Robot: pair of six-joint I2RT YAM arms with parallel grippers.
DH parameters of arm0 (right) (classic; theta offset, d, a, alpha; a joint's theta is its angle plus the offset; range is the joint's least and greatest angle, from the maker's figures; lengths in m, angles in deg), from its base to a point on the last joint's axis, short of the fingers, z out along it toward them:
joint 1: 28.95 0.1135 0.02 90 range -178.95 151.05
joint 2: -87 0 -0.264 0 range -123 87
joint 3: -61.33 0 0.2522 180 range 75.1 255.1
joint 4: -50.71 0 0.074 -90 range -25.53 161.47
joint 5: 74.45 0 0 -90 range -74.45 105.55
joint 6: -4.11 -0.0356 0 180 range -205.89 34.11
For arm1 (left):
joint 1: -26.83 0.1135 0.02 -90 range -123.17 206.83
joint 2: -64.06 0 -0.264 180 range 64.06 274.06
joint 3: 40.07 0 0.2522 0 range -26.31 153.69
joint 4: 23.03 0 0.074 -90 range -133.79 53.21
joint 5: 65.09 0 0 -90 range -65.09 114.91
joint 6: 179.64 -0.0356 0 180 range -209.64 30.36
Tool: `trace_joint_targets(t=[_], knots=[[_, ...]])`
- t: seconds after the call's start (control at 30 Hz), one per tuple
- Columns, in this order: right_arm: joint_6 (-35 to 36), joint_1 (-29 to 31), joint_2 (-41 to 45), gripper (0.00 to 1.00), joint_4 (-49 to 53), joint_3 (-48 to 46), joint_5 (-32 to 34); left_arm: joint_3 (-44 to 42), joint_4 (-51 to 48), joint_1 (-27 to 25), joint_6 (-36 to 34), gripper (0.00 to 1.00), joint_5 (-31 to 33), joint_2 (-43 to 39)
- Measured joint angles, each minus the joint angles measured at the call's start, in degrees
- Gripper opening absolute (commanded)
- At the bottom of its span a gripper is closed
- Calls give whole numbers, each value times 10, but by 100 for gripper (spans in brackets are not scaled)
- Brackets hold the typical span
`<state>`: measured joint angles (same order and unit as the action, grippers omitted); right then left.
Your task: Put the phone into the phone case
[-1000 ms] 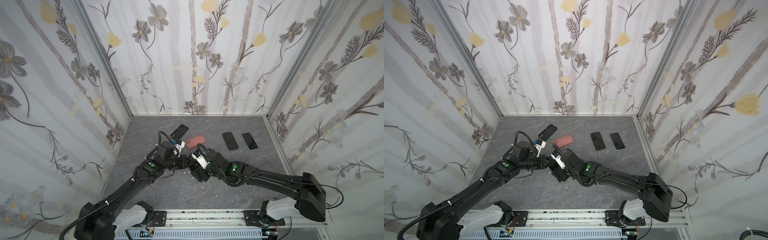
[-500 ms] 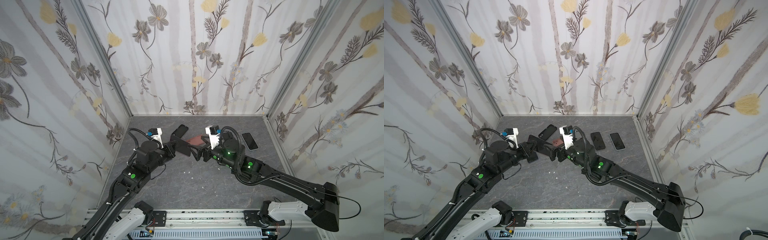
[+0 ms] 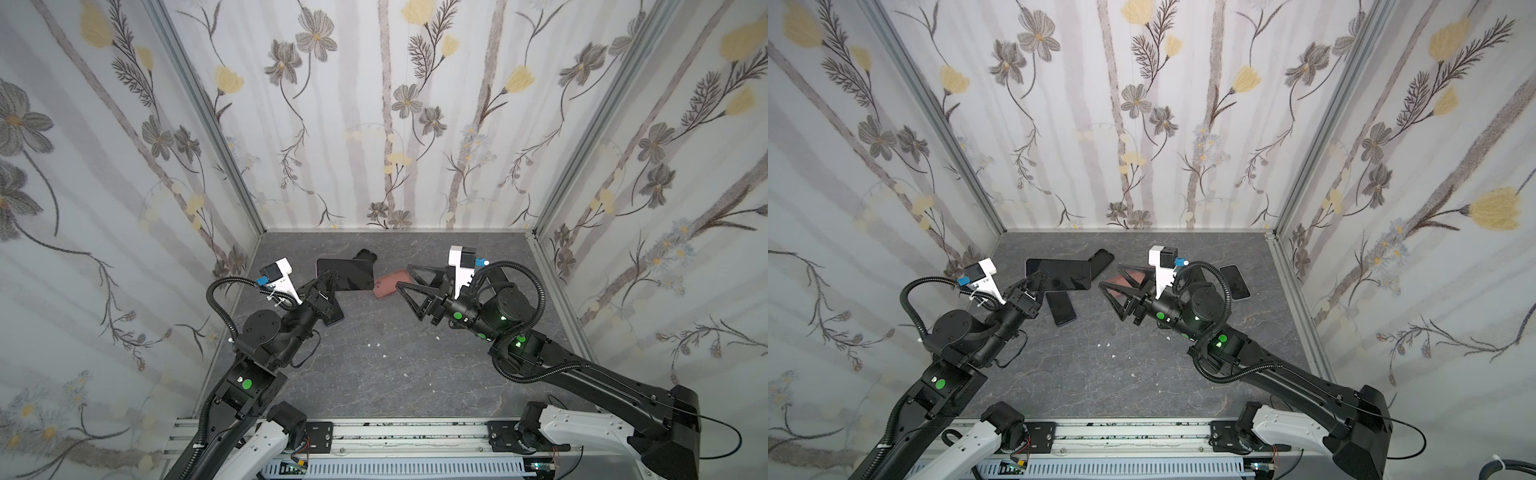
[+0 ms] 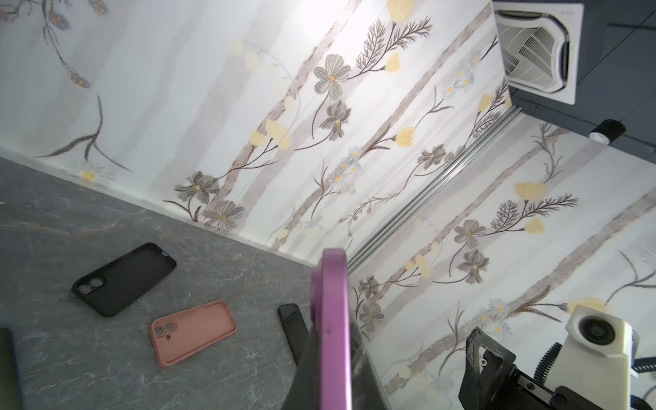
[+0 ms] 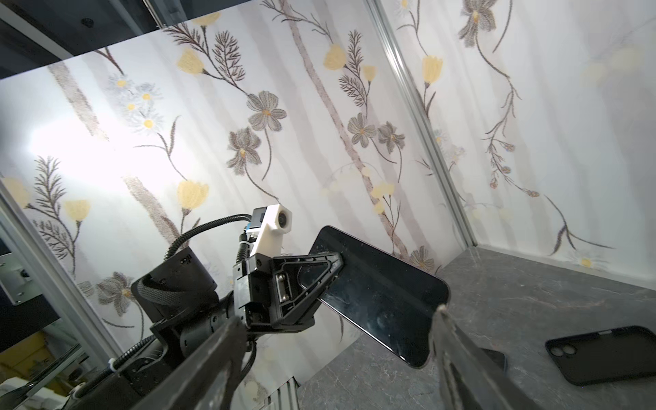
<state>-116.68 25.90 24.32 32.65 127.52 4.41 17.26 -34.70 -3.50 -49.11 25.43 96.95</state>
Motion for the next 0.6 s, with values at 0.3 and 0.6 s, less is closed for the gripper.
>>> trace_joint_targets(t=[0.3,0.6], knots=[[-3,-1,-36,84,28,33,-50,-24,103,0,22,0,-69,-10],[-32,-1,-100,63,23,91,-150,-56,185,0,51,0,-128,-16]])
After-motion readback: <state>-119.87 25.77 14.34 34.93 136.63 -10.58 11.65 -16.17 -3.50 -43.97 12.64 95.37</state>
